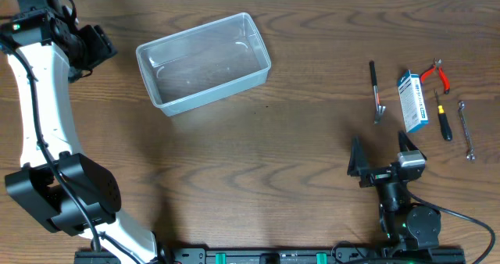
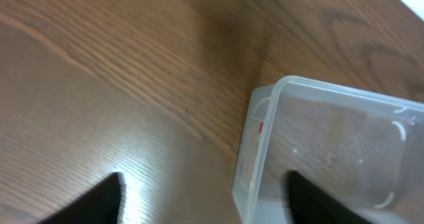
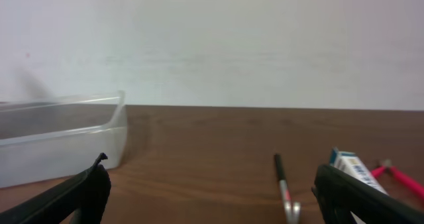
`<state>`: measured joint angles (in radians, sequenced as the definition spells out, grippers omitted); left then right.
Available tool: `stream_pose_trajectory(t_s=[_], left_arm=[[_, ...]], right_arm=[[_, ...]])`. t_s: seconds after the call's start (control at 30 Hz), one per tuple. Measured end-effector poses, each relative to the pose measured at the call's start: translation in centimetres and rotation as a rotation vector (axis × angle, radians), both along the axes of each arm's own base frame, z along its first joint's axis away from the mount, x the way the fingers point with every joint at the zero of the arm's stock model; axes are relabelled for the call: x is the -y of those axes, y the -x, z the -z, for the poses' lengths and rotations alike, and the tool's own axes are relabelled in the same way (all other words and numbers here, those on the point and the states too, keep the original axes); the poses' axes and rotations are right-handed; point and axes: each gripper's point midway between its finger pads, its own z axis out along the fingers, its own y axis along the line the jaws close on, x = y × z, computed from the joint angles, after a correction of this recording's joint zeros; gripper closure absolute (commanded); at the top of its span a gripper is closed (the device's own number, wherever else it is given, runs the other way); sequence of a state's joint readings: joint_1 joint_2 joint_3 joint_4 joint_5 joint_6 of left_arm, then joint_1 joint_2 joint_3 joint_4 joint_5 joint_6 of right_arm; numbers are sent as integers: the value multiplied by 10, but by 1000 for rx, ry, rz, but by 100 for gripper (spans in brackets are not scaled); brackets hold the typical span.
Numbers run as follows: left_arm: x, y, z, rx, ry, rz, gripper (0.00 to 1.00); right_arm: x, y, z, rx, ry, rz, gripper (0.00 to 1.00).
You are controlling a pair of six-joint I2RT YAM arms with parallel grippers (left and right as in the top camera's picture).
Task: Pack container
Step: 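Swing the right arm over to the container's right end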
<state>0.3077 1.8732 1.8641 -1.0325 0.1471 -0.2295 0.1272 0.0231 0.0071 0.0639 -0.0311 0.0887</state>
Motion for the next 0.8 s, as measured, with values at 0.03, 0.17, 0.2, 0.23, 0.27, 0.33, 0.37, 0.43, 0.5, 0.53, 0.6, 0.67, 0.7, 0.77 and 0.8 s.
stream_pose_trajectory(t_s=[0.03, 0.17, 0.2, 0.23, 0.27, 0.33, 0.37, 0.43, 0.5, 0.53, 0.6, 0.67, 0.7, 0.77, 0.8], left_arm=[[0, 0, 0, 2, -3, 3, 69], [-1, -4, -2, 17, -9, 6, 94], [-1, -4, -2, 19, -11, 9, 94], [-1, -4, -2, 19, -12, 11, 94], [-1, -4, -2, 18, -11, 11, 94], [-1, -4, -2, 17, -10, 9, 94], [-1, -4, -2, 19, -8, 4, 94], [-1, -5, -2, 22, -3, -6, 94], [-2, -6, -3, 30, 0, -19, 94], [-3, -8, -4, 37, 3, -29, 94], [-3, -10, -5, 47, 12, -50, 94], [-3, -10, -5, 49, 24, -73, 94], [-3, -10, -5, 51, 31, -87, 94], [-3, -10, -5, 51, 49, -122, 94], [-3, -9, -5, 50, 61, -143, 94]], right_arm=[[-1, -1, 2, -9, -7, -5, 1], [-1, -6, 9, -70, -16, 1, 1], [0, -8, 7, -78, -12, 4, 1], [0, -11, 4, -85, -6, 6, 1], [-1, -14, -1, -92, -1, 5, 1], [-3, -24, -13, -114, 9, 1, 1], [-5, -32, -21, -137, 19, -5, 1], [-10, -51, -39, -167, 36, -21, 1], [-19, -79, -60, -219, 59, -51, 1], [-23, -95, -69, -244, 68, -67, 1], [-33, -126, -83, -322, 84, -102, 1], [-41, -155, -96, -389, 91, -134, 1], [-46, -171, -102, -436, 95, -150, 1], [-54, -202, -119, -490, 99, -175, 1], [-58, -217, -126, -520, 100, -187, 1]])
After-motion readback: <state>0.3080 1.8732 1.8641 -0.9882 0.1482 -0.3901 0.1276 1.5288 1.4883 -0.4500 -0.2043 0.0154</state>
